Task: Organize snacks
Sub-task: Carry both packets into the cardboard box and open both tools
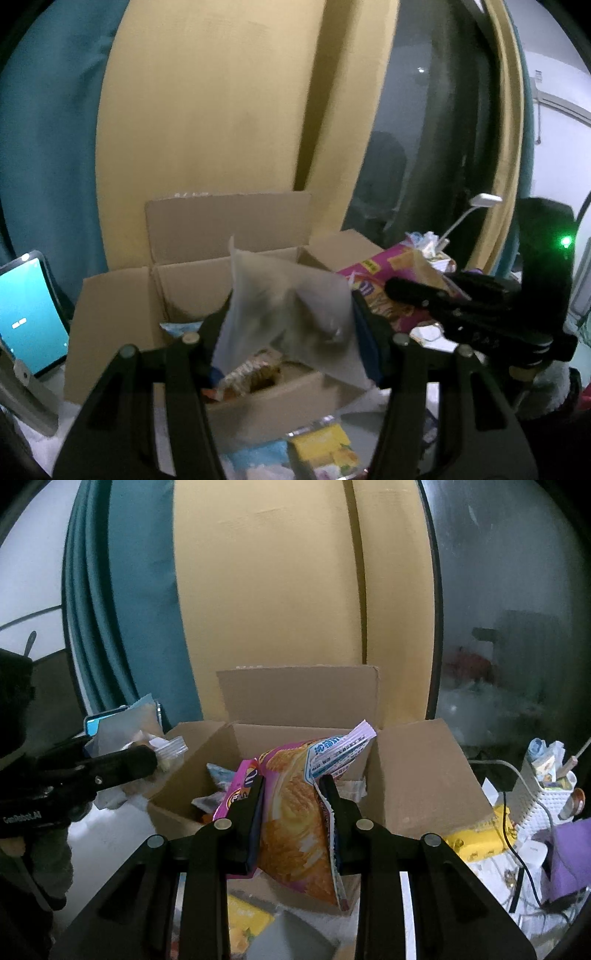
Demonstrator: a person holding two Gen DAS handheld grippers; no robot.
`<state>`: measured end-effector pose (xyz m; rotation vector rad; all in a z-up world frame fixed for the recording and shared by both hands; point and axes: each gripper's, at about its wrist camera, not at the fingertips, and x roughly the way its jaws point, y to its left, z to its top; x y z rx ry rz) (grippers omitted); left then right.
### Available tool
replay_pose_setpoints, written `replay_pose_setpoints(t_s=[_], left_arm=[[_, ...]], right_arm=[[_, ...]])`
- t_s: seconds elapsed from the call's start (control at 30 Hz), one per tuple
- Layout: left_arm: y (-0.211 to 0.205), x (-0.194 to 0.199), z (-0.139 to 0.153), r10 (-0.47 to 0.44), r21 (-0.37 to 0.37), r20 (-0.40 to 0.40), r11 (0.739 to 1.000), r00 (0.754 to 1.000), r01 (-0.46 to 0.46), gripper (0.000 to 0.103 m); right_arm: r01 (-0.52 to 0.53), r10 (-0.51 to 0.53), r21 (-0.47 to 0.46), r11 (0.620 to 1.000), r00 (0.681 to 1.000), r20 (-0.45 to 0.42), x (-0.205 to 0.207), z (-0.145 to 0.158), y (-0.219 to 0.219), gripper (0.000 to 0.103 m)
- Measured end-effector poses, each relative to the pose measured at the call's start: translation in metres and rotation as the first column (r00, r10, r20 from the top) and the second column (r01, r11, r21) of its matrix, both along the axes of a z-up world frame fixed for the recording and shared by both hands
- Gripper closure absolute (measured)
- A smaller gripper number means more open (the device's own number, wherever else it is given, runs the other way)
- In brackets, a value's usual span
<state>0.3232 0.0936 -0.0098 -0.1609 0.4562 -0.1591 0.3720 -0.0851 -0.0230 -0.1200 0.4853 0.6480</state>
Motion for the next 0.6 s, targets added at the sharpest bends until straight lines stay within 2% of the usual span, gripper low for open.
replay_pose_setpoints(t_s=[0.4,0.6], left_arm=[[0.024,0.080,-0.040,0.032,-0.048,-0.101,0.998,0.994,-0.037,0.043],[0.029,0.110,-0.050,0.041,-0.040,-0.158,0.998,0.987,-0.048,0.043]], right_arm=[[0.031,-0.031,0.012,0.999,0.998,-0.060,0.077,-0.023,0.016,0.072],[0.044,-0.045,-0.011,0.999,0.995,-0.088,0.108,-0.035,0.034,0.072]])
